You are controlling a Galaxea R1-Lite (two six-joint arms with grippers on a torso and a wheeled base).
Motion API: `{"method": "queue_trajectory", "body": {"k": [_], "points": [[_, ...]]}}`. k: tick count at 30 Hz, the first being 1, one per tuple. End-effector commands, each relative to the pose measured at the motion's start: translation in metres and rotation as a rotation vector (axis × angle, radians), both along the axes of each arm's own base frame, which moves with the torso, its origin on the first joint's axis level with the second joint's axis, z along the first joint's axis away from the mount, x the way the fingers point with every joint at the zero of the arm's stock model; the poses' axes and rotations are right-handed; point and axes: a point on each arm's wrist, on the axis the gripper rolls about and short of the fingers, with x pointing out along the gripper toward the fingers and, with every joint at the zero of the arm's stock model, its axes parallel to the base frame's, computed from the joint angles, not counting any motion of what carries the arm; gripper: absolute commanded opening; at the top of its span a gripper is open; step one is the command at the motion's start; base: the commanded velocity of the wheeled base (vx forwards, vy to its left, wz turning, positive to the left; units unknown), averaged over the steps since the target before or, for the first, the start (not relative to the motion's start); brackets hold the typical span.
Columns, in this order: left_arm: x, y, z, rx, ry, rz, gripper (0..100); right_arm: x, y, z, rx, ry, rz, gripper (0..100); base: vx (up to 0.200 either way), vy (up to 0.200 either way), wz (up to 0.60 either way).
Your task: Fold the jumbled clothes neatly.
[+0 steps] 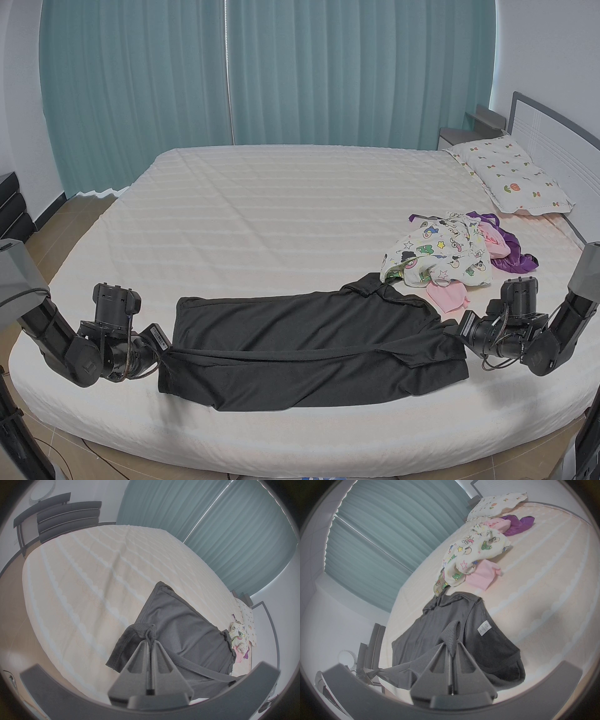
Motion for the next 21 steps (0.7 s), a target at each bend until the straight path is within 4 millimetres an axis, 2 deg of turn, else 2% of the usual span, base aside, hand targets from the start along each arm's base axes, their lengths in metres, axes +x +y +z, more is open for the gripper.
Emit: {"method": "queue_trajectory", "body": {"k": [1, 5, 12, 17, 18, 21], "points": [[-0.012, 0.002, 0.011, -0.035, -0.024, 0.002, 0, -0.024, -0.002, 0.024, 0.026, -0.070, -0.004, 0, 0.000, 0.000, 0.00], [-0.024, 0.002, 0.010, -0.067, -0.001, -0.034, 0, -0.036, -0.005, 0.031, 0.034, -0.096, -0.009, 0, 0.000, 0.000, 0.00], [-0.029, 0.002, 0.004, -0.092, 0.033, -0.063, 0, -0.051, -0.006, 0.027, 0.022, -0.070, -0.005, 0, 0.000, 0.000, 0.00], [-0.016, 0.006, 0.007, -0.116, -0.002, -0.060, 0, -0.044, -0.006, 0.027, 0.031, -0.078, -0.011, 0, 0.000, 0.000, 0.00], [-0.007, 0.007, 0.007, -0.130, -0.019, -0.064, 0, -0.036, -0.005, 0.027, 0.036, -0.094, -0.012, 0, 0.000, 0.000, 0.00], [0.002, 0.009, 0.000, -0.143, -0.021, -0.066, 0, -0.026, -0.003, 0.020, 0.032, -0.079, -0.015, 0, 0.000, 0.000, 0.00]]}}
